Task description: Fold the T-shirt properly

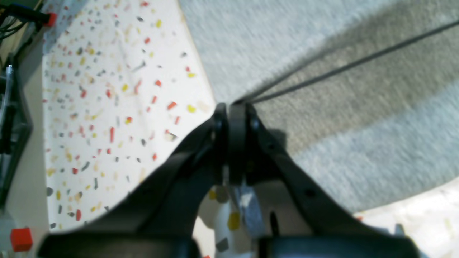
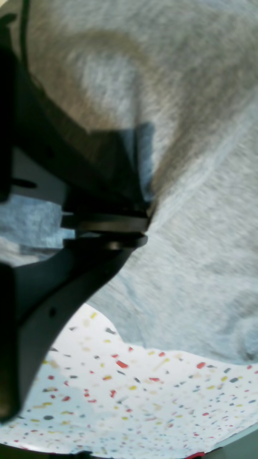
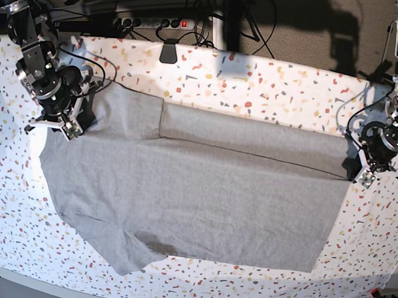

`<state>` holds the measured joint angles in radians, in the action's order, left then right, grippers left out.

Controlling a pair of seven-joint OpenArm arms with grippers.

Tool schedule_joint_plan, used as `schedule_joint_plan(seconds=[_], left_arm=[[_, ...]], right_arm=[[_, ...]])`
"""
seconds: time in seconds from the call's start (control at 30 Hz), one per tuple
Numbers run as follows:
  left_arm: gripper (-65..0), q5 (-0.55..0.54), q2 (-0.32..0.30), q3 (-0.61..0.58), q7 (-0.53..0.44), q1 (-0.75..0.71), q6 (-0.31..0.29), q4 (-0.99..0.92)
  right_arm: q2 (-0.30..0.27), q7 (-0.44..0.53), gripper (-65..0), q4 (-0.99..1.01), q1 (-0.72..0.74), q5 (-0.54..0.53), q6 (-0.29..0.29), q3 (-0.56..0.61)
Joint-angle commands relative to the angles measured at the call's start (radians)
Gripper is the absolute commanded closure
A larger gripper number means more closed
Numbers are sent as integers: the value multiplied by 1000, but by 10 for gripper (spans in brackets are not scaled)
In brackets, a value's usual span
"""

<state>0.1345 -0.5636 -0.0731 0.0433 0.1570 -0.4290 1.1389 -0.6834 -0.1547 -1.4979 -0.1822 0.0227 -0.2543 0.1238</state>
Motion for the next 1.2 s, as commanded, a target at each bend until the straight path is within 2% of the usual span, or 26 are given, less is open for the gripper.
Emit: schedule_joint_plan(seconds=[0.0, 0.17, 0.37, 0.4, 0.47, 0.5, 0.57, 0.63, 0.73, 0.83, 0.93, 1.03, 1.17], left_arm=[[0, -3, -12, 10, -16, 27, 12, 3], [0, 39, 19, 10, -18, 57, 8, -37], [-7, 48, 20, 10, -22, 65, 10, -40], [-90, 48, 19, 10, -22, 67, 10, -40], [-223, 48, 16, 10, -14, 68, 10, -40], [-246, 48, 13, 10, -13, 68, 10, -40], [-248, 48, 5, 10, -6, 68, 10, -40], [-248, 48, -6, 10, -2, 68, 10, -40], [-246, 48, -19, 10, 73, 68, 6, -27], [-245, 49, -37, 10, 180, 64, -45, -2], [-245, 66, -61, 10, 245, 47, -100, 45], [-245, 129, -89, 10, 254, -3, -109, 125], [-245, 141, -131, 10, 245, -106, -123, 253]], right_arm=[[-14, 17, 0, -8, 19, 0, 2, -11], [7, 28, 0, 24, 54, -1, -19, -11], [10, 33, 0, 45, 71, -1, -20, -11], [10, 35, 0, 45, 71, -3, -21, -11], [10, 35, -142, 44, 71, -8, -21, -11], [10, 35, -204, 44, 71, -8, -20, -11], [10, 35, -263, 44, 71, -8, -19, -11], [10, 35, -265, 44, 71, -8, -19, -12], [7, 34, -265, 34, 65, -7, -19, -12], [7, 6, -265, -8, 43, 1, -19, -12], [7, -31, -265, -80, -3, 39, -17, -12], [7, -53, -265, -162, -65, 89, 19, -12], [7, -83, -265, -242, -145, 135, 66, -12]])
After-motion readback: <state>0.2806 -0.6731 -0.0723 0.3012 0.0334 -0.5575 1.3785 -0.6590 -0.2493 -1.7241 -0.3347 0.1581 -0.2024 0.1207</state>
